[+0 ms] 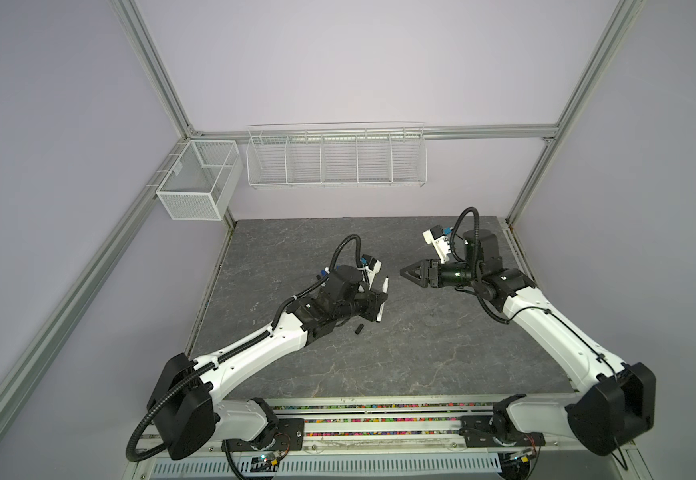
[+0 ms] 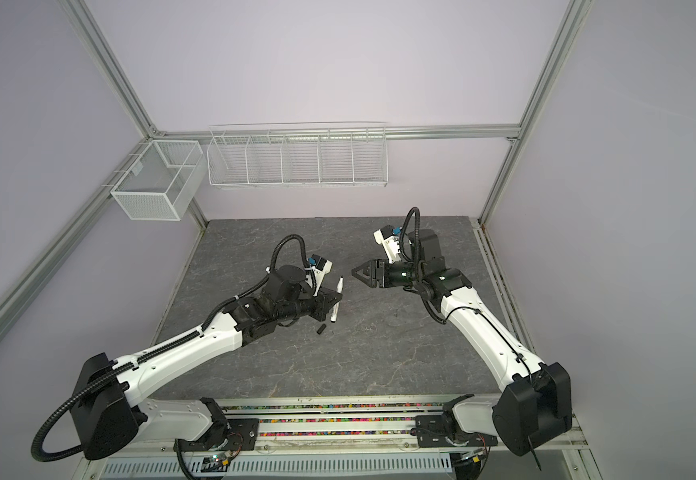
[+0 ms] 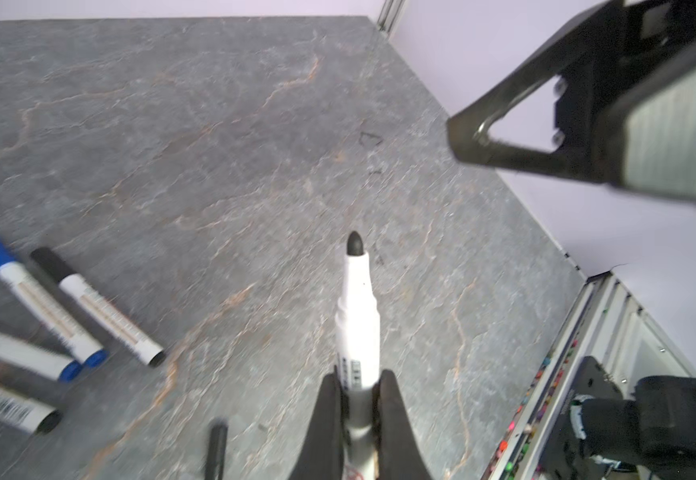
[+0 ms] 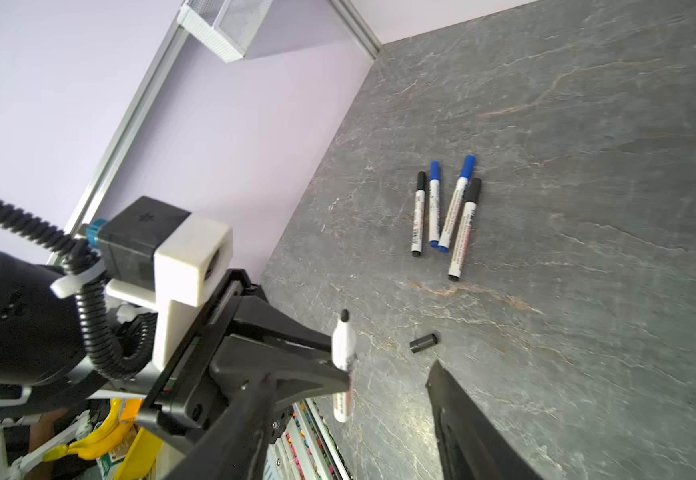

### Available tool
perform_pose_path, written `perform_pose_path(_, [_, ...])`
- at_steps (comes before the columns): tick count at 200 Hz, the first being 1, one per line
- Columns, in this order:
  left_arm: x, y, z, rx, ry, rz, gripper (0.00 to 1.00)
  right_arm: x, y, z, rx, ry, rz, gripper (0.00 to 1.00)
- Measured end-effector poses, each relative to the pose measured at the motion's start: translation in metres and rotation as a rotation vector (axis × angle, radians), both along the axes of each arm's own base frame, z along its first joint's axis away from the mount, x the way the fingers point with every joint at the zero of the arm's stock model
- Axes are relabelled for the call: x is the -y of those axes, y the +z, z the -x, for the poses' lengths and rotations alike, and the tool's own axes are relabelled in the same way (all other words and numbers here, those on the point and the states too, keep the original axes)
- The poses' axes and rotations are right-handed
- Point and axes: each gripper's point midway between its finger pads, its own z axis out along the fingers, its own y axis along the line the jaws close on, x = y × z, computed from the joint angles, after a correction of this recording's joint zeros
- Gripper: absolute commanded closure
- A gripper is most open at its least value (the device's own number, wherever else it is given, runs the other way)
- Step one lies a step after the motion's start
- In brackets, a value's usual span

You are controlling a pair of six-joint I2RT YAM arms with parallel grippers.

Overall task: Insert the pens into the pen caps
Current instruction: 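Raise the marker upright with the left gripper while the right gripper approaches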

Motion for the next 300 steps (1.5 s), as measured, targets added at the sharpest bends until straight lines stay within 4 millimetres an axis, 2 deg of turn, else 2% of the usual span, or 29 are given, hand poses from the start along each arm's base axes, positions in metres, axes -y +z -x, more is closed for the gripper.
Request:
perform_pose_path(42, [0.023,0.005,0.0,0.006,-0.074,0.081,1.0,-0.015,0.008,0.004,0.014,0.039,-0.006,0.39])
perform_pose_path(117, [0.032,0.024,0.0,0.039,-0.112,0.152,1.0,-0.015,-0.012,-0.009,-0.016,0.004,0.052,0.43])
perform_pose_path(139, [0.034,0.028,0.0,0.044,-0.119,0.161,1.0,-0.015,-0.014,-0.009,-0.012,0.006,0.062,0.51])
perform_pose_path(177, [0.039,0.035,-0.002,0.049,-0.131,0.174,1.0,-0.021,-0.021,-0.012,-0.032,0.021,0.063,0.78])
perform_pose_path(204, [0.044,0.03,-0.004,0.037,-0.138,0.167,1.0,-0.022,-0.022,-0.014,-0.041,0.016,0.06,0.84])
perform_pose_path(211, [0.045,0.03,-0.005,0.035,-0.139,0.166,0.93,-0.021,-0.023,-0.015,-0.041,0.01,0.061,0.85])
perform_pose_path(217, [0.046,0.031,-0.006,0.035,-0.139,0.166,0.74,-0.02,-0.023,-0.016,-0.04,0.005,0.062,0.85])
perform_pose_path(224, [0.047,0.031,-0.007,0.034,-0.14,0.166,0.65,-0.02,-0.022,-0.017,-0.04,0.003,0.06,0.85])
perform_pose_path(247, [0.051,0.027,-0.008,0.028,-0.147,0.156,0.54,-0.021,-0.018,-0.016,-0.04,0.014,0.041,0.86])
perform_pose_path(276, [0.054,0.019,-0.009,0.011,-0.152,0.144,0.57,-0.023,-0.011,-0.015,-0.042,0.025,0.02,0.86])
perform_pose_path(300, [0.058,0.017,-0.01,0.003,-0.161,0.141,0.69,-0.024,-0.005,-0.016,-0.035,0.031,0.006,0.86])
